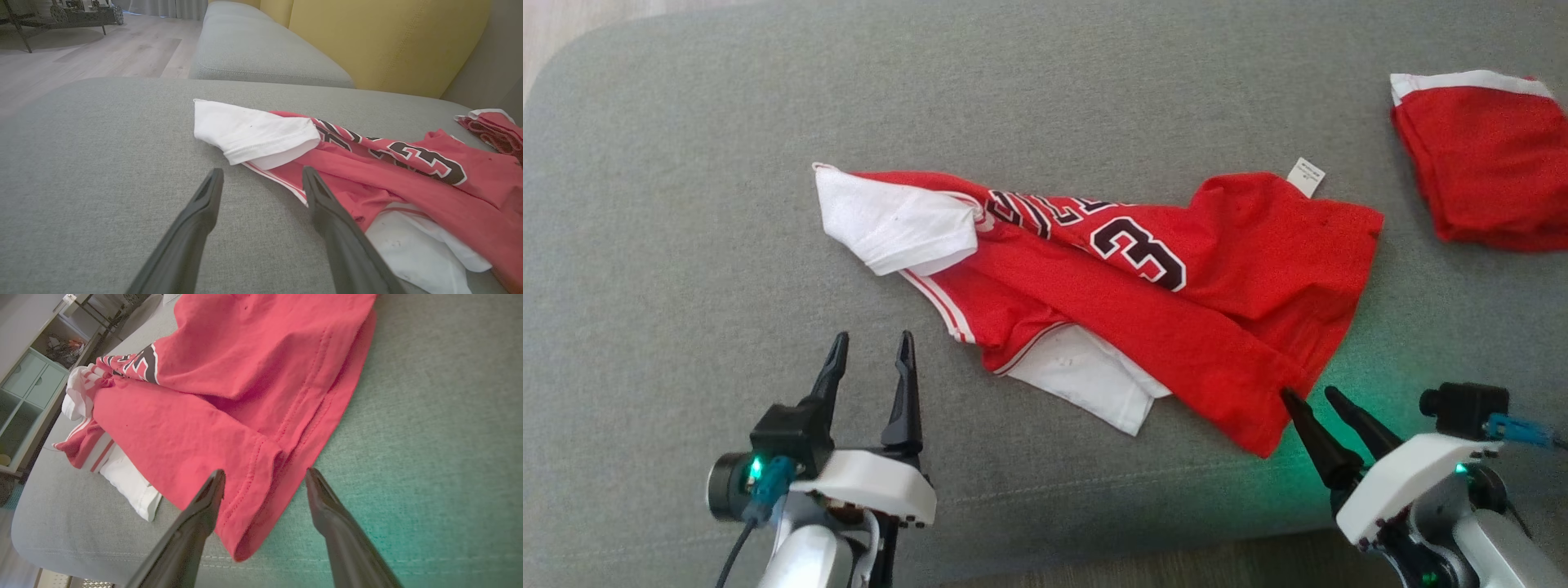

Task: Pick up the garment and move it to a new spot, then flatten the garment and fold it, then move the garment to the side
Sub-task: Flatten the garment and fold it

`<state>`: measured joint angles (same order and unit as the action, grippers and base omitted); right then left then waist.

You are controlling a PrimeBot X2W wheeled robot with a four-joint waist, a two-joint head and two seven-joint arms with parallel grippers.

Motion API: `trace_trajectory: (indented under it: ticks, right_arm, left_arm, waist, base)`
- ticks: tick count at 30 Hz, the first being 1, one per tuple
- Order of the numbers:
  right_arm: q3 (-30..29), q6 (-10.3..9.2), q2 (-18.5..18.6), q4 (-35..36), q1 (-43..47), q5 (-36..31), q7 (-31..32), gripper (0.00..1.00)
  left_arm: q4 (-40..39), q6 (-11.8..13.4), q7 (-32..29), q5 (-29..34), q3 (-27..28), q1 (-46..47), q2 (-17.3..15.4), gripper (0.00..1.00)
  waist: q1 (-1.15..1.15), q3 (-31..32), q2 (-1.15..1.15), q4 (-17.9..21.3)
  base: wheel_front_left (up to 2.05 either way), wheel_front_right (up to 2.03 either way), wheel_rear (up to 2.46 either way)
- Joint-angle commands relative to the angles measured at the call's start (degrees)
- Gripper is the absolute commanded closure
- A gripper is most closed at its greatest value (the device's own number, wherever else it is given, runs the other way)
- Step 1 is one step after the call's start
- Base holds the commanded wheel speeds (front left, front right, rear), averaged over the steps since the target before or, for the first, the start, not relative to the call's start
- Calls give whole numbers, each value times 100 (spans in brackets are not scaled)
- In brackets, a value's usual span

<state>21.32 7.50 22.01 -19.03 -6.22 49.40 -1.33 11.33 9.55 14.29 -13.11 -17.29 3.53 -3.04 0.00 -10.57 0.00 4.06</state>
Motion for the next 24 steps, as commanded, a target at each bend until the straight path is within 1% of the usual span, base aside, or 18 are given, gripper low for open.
trace_trajectory:
  ticks: [1,6,7,8,9,10,14,15,20,24]
  right_arm:
    - [-56,-1,-5,152,-1,-9,5,0]
    - [-185,-1,-153,2,-140,-17,90,0]
    - [-187,-1,-167,-30,-164,-22,107,6]
    - [-195,-1,-178,-54,-183,-24,113,15]
    - [-203,-1,-187,-80,-202,-24,117,31]
    - [-205,-1,-188,-108,-220,-30,120,52]
    - [-239,-1,-203,-198,-304,-51,47,82]
    - [-239,-1,-213,-221,-329,-56,34,100]
    - [-199,-1,-229,-312,-456,-82,-90,100]
    - [-299,-1,-109,-288,-470,-165,-319,100]
  left_arm:
    - [-149,-4,71,50,135,177,16,0]
    - [-141,-5,71,63,86,211,16,0]
    - [-136,-6,71,64,83,219,16,0]
    - [-133,-4,71,64,81,225,16,0]
    - [-134,-1,71,63,79,228,16,0]
    - [-134,3,71,62,76,228,16,0]
    - [-128,18,71,53,81,211,16,0]
    - [-120,19,71,46,84,204,16,0]
    - [-72,21,71,6,65,192,16,0]
    - [-68,21,71,10,71,201,16,0]
  waist:
    - [0,-24,0,-40]
    - [0,-64,0,-151]
    - [0,-70,0,-171]
    - [0,-74,0,-189]
    - [0,-77,0,-204]
    - [0,-80,0,-216]
    - [0,-78,0,-224]
    - [0,-75,0,-218]
    - [0,-55,0,-182]
    - [0,-52,0,-167]
  base:
    - [0,0,0]
    - [0,0,0]
    - [0,0,0]
    - [0,0,0]
    - [0,0,0]
    - [0,0,0]
    - [0,0,0]
    - [0,0,0]
    - [0,0,0]
    - [0,0,0]
